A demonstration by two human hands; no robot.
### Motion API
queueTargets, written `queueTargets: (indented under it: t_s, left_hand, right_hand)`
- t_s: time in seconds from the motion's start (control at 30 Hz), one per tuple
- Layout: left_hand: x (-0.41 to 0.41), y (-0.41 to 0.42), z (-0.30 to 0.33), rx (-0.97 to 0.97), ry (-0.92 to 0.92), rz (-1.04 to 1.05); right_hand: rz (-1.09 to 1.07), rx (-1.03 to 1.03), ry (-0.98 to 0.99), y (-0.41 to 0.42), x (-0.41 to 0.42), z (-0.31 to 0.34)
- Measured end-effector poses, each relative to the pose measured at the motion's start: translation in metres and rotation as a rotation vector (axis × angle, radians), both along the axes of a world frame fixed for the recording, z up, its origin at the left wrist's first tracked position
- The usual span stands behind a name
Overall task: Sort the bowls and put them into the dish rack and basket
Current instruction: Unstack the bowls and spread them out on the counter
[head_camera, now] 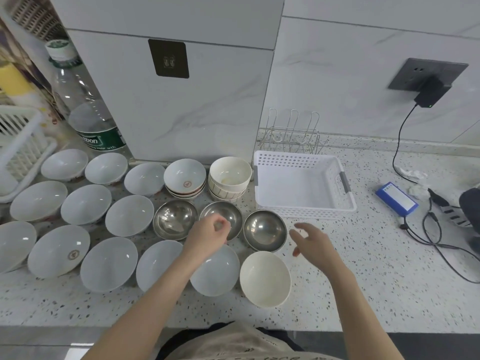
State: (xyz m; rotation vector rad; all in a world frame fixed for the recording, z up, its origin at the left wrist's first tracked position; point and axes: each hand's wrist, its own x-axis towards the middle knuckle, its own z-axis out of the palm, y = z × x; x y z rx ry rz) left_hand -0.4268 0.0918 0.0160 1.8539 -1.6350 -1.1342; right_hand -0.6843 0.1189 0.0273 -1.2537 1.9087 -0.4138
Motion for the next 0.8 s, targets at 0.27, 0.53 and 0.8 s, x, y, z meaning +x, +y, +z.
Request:
queueTargets:
  t_s: [0.27,0.53,0.8]
  left_hand:
    - [0.011,-0.059,0.002,0.124,0.264,0.240]
    - [0.005,-0.107,-0.001,0.115,0.155,0.235]
    - [0.010,-0.137,0.005,0.142,-0.006,0.097]
  right_hand:
    - [0.027,-0.136,-0.114,-0.072,0.038,0.022]
    - [0.069,-0.082,-0.114,-0.087,0.063,0.009]
    - [-0.003,-0.041,-0.121,-0.069,0.066,-0.002]
